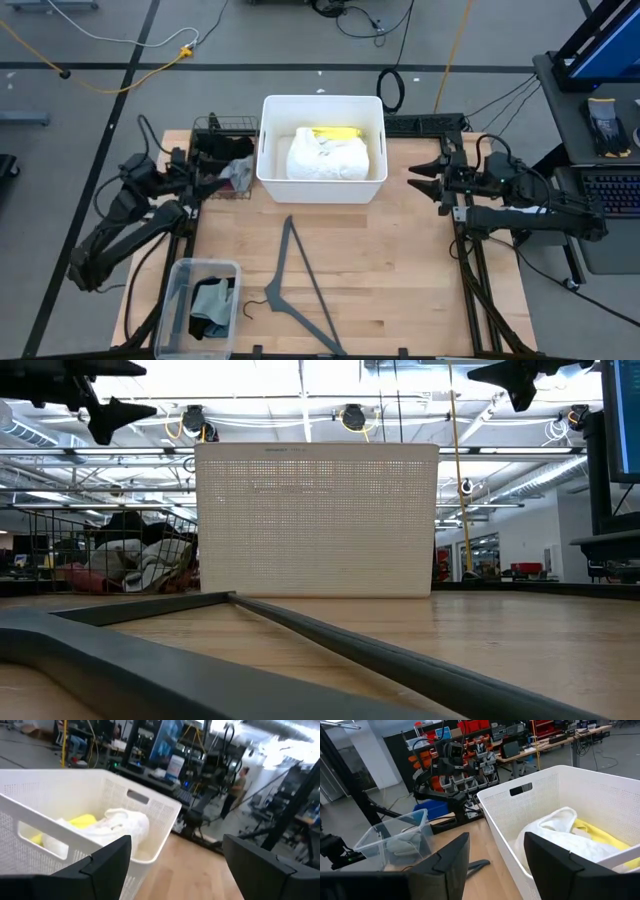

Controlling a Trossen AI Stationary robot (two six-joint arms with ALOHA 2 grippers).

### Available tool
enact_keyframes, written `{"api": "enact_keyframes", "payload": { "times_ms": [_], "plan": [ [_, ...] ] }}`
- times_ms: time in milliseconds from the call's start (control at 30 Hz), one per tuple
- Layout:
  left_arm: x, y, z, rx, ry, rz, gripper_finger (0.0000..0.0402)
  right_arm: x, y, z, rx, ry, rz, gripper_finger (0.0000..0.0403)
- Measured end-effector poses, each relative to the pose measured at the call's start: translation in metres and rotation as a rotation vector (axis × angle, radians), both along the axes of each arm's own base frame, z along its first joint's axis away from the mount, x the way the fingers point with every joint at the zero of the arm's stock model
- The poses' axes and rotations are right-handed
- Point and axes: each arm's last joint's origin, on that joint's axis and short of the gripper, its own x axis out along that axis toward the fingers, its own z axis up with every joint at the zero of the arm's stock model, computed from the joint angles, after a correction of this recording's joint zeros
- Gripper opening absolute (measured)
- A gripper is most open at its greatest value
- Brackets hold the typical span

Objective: Pick & Place Cloths
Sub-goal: Return to Home Position

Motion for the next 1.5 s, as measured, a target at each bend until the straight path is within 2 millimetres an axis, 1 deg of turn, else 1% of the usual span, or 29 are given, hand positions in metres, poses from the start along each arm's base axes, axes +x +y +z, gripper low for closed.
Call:
{"api": "enact_keyframes", "payload": {
  "times_ms": [200,400,600,733,867,933,1100,1200,1300,1400,1500],
  "plan": [
    [0.005,-0.003,-0.003,0.036,0.028,0.026,0.0315,0.000,0.000,0.000,-0.006,0.002,0.000,0.0181],
    [0.016,-0.006,-0.024,-0.009,0.062,-0.025,0.0316,0.000,0.000,-0.001,-0.030,0.013,0.002,0.0181],
    [0.021,-0.010,-0.027,0.021,0.051,-0.028,0.0315,-0.001,0.000,-0.005,-0.023,0.059,0.003,0.0181],
    [0.018,-0.014,-0.034,0.021,0.107,-0.015,0.0321,-0.003,0.001,-0.009,-0.018,0.093,0.004,0.0181],
    [0.007,-0.018,-0.041,-0.008,0.145,0.041,0.0323,-0.007,0.001,-0.010,-0.037,0.083,0.006,0.0181],
    [0.001,-0.020,-0.045,-0.025,0.164,0.061,0.0321,-0.010,0.002,-0.015,-0.047,0.084,0.007,0.0181],
    [0.002,-0.019,-0.046,-0.024,0.168,0.101,0.0316,-0.018,0.004,-0.033,-0.032,0.038,0.003,0.0181],
    [0.007,-0.018,-0.055,-0.046,0.172,0.115,0.0315,-0.024,0.005,-0.047,0.001,0.019,0.000,0.0181],
    [0.013,-0.017,-0.058,-0.027,0.093,0.120,0.0315,-0.027,0.005,-0.061,0.013,-0.011,-0.001,0.0181],
    [0.022,-0.017,-0.073,-0.029,0.067,0.097,0.0315,-0.030,0.006,-0.071,0.005,-0.052,-0.005,0.0181],
    [0.026,-0.017,-0.080,-0.037,0.041,0.081,0.0314,-0.033,0.005,-0.082,0.007,-0.058,-0.054,0.0181]
  ]
}}
